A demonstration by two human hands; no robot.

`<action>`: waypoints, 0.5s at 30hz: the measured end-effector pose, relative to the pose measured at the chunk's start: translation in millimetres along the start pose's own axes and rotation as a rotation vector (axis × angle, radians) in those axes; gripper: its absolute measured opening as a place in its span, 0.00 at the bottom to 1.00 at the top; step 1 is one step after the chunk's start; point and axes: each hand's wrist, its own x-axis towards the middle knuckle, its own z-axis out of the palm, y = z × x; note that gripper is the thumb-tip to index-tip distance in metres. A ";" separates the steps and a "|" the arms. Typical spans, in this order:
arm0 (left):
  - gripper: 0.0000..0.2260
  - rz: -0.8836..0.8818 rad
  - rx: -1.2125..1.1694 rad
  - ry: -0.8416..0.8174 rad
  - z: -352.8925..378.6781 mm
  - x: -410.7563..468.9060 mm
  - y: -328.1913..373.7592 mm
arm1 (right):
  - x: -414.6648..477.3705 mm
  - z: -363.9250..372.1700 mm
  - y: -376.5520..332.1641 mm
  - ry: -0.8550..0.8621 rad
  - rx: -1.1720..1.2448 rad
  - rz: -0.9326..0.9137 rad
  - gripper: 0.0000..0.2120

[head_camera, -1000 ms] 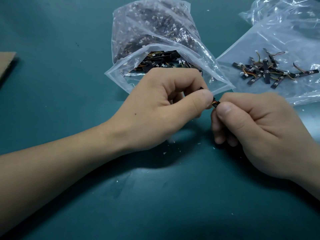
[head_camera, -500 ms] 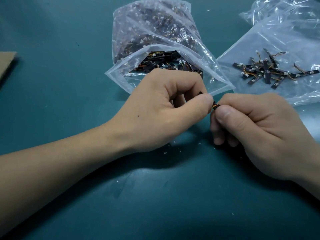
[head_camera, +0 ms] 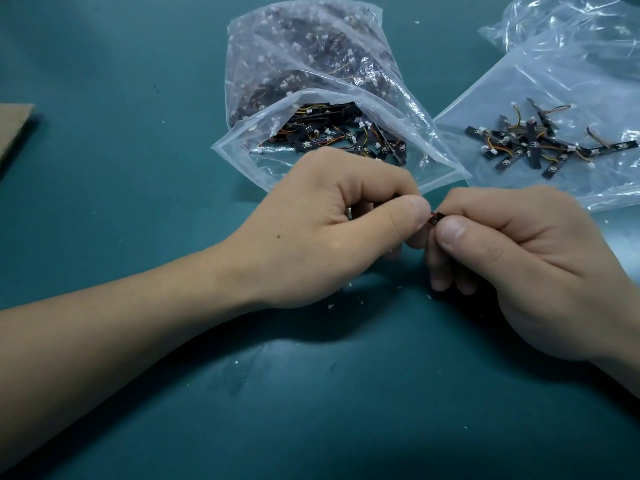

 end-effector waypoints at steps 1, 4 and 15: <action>0.12 0.001 0.007 0.003 0.0 0.2 -0.2 | -0.1 -0.1 0.1 -0.001 0.002 0.000 0.16; 0.12 0.009 0.000 0.007 -0.4 0.2 -0.7 | -0.5 -0.1 0.1 -0.004 0.037 0.003 0.15; 0.09 0.006 0.066 -0.063 -0.3 -0.8 -2.2 | -1.2 0.4 2.0 -0.014 -0.043 0.016 0.15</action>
